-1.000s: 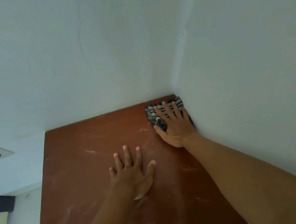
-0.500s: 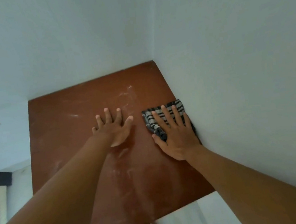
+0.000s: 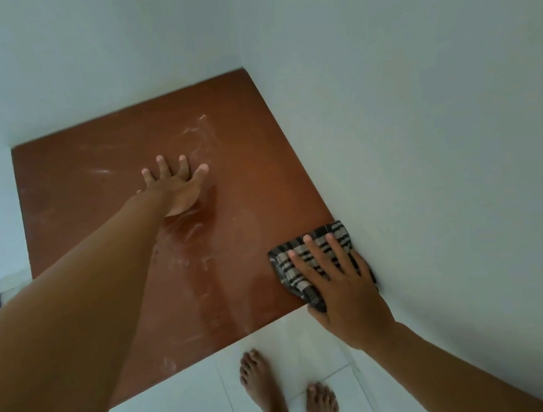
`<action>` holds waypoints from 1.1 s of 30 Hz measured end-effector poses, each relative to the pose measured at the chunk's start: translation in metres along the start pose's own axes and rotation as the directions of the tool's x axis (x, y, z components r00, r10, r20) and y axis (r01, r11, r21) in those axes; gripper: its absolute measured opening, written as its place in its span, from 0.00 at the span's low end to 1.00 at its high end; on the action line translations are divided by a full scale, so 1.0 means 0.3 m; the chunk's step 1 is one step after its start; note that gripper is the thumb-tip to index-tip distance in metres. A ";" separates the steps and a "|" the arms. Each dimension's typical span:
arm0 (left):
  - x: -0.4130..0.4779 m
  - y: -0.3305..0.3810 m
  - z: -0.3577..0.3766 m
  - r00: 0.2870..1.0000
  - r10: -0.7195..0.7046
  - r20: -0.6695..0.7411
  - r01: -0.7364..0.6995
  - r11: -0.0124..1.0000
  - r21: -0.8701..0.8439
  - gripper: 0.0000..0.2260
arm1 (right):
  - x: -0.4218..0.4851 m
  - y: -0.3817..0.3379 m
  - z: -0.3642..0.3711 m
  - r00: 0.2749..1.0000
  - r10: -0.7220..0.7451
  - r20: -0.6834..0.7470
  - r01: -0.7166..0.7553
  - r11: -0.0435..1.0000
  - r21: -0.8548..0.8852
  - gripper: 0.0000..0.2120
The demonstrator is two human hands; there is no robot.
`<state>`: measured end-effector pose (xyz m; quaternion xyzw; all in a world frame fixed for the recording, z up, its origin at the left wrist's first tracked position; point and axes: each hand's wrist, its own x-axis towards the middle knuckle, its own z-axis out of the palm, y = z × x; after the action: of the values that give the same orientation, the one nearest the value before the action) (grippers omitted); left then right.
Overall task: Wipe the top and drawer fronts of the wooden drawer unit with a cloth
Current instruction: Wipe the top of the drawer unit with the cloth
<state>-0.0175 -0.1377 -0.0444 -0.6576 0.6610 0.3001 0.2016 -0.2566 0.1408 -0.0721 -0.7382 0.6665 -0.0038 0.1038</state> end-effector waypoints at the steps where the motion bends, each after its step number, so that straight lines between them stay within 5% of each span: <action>1: -0.010 0.007 -0.002 1.000 -0.002 0.004 0.002 1.000 -0.005 0.41 | -0.024 0.006 0.003 1.000 -0.005 -0.012 0.004 1.000 -0.013 0.38; 6: -0.026 0.016 0.000 1.000 -0.002 0.019 0.002 1.000 -0.019 0.37 | -0.152 -0.015 0.025 0.999 0.034 -0.022 -0.035 0.999 -0.029 0.47; 13: -0.050 0.004 -0.039 0.999 0.020 0.048 -0.018 0.999 -0.033 0.42 | -0.132 -0.081 -0.130 0.995 -0.098 -0.036 0.103 0.983 0.151 0.52; 15: -0.049 -0.016 -0.063 0.997 0.044 0.057 -0.042 0.998 -0.037 0.46 | -0.022 -0.108 -0.196 0.992 -0.070 -0.103 0.090 0.975 0.205 0.48; 19: -0.054 -0.081 -0.114 0.993 0.105 -0.054 -0.107 0.994 -0.037 0.34 | 0.342 -0.150 -0.305 0.984 -0.036 -0.175 0.076 0.970 0.231 0.39; 25: 0.017 -0.185 -0.117 0.995 0.053 -0.083 -0.049 0.998 0.048 0.32 | 0.961 -0.238 -0.349 0.980 -0.014 -0.197 0.058 0.974 0.218 0.36; 33: 0.030 -0.214 -0.077 0.989 0.098 -0.109 -0.094 0.995 0.036 0.31 | 1.377 -0.324 -0.199 0.997 -0.018 -0.068 0.027 0.990 0.137 0.34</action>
<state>0.0484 -0.1569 -0.0417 -0.6374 0.7065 0.2624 0.1601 -0.1237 -0.2662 -0.0532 -0.7362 0.6593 -0.0759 0.1322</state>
